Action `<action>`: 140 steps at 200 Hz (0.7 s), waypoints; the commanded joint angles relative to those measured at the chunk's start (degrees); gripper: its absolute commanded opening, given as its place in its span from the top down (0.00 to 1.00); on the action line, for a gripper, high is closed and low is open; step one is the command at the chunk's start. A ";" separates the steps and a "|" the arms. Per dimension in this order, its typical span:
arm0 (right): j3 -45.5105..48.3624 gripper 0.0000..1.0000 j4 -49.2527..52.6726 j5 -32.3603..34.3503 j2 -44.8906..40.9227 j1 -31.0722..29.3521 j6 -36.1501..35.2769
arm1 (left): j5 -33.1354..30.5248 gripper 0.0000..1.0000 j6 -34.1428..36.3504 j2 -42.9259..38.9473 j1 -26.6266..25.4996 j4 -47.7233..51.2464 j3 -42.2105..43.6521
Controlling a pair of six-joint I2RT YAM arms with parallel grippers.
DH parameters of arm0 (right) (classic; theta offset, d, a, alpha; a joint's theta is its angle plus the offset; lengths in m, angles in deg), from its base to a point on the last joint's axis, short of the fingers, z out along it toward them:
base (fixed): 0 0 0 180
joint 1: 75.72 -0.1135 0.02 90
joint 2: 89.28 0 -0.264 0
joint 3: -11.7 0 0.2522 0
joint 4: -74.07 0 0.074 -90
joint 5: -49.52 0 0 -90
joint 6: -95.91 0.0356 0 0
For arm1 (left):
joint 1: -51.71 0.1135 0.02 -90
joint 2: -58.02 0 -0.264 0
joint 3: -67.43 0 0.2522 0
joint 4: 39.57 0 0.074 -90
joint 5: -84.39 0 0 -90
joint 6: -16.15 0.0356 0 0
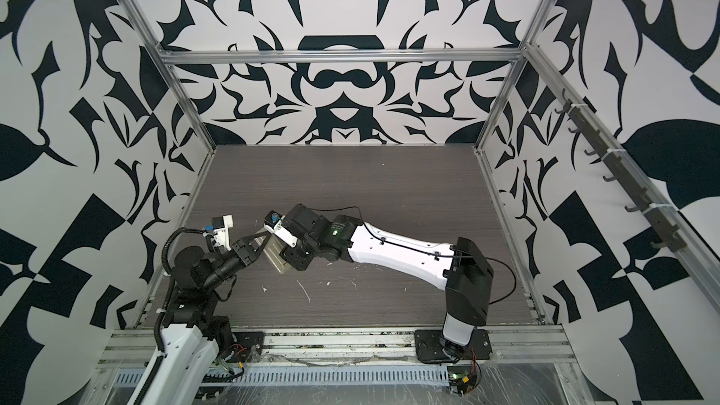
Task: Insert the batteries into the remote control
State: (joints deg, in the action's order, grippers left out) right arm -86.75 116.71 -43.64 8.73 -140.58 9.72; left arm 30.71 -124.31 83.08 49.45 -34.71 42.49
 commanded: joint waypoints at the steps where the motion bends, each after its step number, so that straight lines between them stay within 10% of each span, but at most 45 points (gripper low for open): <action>1: 0.18 0.45 -2.27 -0.61 -0.71 0.34 1.24 | 1.49 1.00 -0.84 -0.63 -0.11 -3.00 -0.69; 140: 1.47 0.47 -2.89 -1.82 0.94 0.75 2.40 | 1.81 1.00 -1.12 -0.47 -0.08 -3.35 -0.56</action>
State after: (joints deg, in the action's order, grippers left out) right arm -85.24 115.29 -44.62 9.50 -140.19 11.58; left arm 31.74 -125.03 83.10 49.45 -35.46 42.49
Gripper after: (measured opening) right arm 0.528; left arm 0.248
